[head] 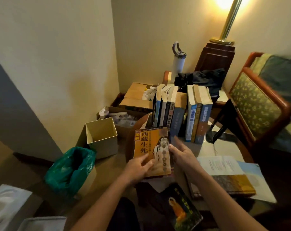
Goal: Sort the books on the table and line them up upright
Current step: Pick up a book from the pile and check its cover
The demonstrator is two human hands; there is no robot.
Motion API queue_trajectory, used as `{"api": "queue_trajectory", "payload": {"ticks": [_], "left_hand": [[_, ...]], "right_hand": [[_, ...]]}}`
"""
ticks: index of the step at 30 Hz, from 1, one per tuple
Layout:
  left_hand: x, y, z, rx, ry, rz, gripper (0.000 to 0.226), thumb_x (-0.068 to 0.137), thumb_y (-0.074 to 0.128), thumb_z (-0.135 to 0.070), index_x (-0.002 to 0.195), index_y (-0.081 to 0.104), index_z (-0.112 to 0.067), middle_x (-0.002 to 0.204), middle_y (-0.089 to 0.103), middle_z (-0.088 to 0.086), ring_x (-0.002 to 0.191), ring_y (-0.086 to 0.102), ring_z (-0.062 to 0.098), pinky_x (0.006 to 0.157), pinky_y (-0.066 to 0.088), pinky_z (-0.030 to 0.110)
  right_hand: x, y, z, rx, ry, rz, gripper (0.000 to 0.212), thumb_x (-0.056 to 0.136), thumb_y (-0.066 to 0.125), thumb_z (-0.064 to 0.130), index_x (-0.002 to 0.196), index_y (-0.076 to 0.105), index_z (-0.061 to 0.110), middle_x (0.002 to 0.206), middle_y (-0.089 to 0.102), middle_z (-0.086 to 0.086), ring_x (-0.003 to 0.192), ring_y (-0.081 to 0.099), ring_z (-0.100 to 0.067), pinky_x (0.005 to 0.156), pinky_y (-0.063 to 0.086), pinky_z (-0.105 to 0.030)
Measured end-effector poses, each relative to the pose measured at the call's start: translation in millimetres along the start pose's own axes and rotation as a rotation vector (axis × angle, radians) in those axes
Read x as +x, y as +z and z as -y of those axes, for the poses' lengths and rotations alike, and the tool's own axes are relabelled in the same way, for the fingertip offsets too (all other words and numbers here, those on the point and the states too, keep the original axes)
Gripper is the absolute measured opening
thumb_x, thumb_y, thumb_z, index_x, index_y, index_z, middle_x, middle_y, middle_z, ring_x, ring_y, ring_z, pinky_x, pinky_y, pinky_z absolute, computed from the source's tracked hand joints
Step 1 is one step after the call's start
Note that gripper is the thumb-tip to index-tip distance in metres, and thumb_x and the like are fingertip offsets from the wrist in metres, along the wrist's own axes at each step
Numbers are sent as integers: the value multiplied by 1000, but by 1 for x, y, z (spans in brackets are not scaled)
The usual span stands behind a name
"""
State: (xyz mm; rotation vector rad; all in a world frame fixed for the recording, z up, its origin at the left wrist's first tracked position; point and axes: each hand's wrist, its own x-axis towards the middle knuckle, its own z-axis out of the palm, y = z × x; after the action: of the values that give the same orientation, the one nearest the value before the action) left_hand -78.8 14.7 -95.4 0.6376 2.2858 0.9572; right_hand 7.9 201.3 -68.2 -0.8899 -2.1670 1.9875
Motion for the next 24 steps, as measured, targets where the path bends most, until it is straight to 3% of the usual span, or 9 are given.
{"api": "queue_trajectory", "payload": {"ticks": [2, 3, 6, 8, 11, 14, 17, 20, 24], "left_hand": [[9, 14, 11, 250, 16, -21, 66, 98, 51, -51, 155, 30, -25, 166, 18, -2, 153, 13, 21, 124, 14, 44], [12, 18, 15, 314, 29, -34, 70, 97, 52, -52, 156, 26, -27, 168, 7, -3, 154, 0, 20, 125, 4, 47], [23, 25, 24, 312, 19, -69, 82, 93, 56, -57, 159, 13, -32, 166, -16, -4, 151, -23, 20, 123, -8, 48], [30, 27, 29, 258, -3, -92, 90, 89, 59, -62, 159, 10, -34, 164, -25, -3, 149, -26, 25, 124, -5, 49], [36, 28, 34, 135, -10, -137, 102, 81, 68, -65, 159, 9, -36, 163, -28, -5, 152, -19, 27, 125, 2, 47], [42, 29, 37, 21, 8, -195, 111, 72, 79, -60, 157, 12, -38, 165, -20, -6, 154, -2, 22, 125, 15, 47], [43, 29, 36, -130, 13, -257, 104, 75, 83, -41, 155, 16, -43, 167, -5, -11, 153, 11, 17, 122, 26, 44], [45, 21, 42, -376, 15, -338, 87, 82, 80, -24, 152, 31, -43, 166, 9, -13, 149, 23, 14, 114, 31, 34], [56, 10, 53, -804, -48, -334, 63, 84, 75, -10, 129, 58, -50, 165, 21, -8, 145, 36, 22, 107, 45, 57]], "right_hand": [[0, -1, -7, -93, 40, 13, 17, 100, 59, 28, 112, 57, 40, 91, 73, 14, 76, 71, 2, 63, 55, -19], [0, 1, -10, -131, 63, 16, 18, 101, 56, 26, 108, 55, 43, 88, 72, 16, 75, 70, 2, 63, 53, -19], [8, 11, -24, -208, 105, 27, 43, 103, 52, 34, 143, 44, 46, 119, 70, 11, 102, 68, -8, 83, 54, -28], [14, 17, -33, -223, 136, 27, 52, 102, 51, 42, 148, 31, 56, 148, 51, 7, 126, 57, -19, 103, 47, -38], [23, 26, -44, -222, 62, 81, 53, 103, 48, 40, 148, 27, 59, 164, 22, 10, 146, 34, -22, 117, 32, -46], [36, 34, -51, -144, -4, 78, 58, 103, 52, 21, 150, 32, 49, 158, 35, 6, 139, 43, -17, 113, 40, -42], [42, 39, -58, -206, -28, 47, 66, 99, 58, 18, 155, 29, 40, 161, 28, 9, 144, 34, -16, 113, 37, -35], [43, 42, -71, -297, -28, 8, 80, 86, 69, 34, 152, 26, 50, 164, 23, 9, 148, 30, -19, 116, 38, -48], [41, 42, -74, -328, -24, -1, 92, 65, 69, 56, 148, 27, 56, 162, 28, 11, 145, 36, -17, 112, 42, -47]]}}
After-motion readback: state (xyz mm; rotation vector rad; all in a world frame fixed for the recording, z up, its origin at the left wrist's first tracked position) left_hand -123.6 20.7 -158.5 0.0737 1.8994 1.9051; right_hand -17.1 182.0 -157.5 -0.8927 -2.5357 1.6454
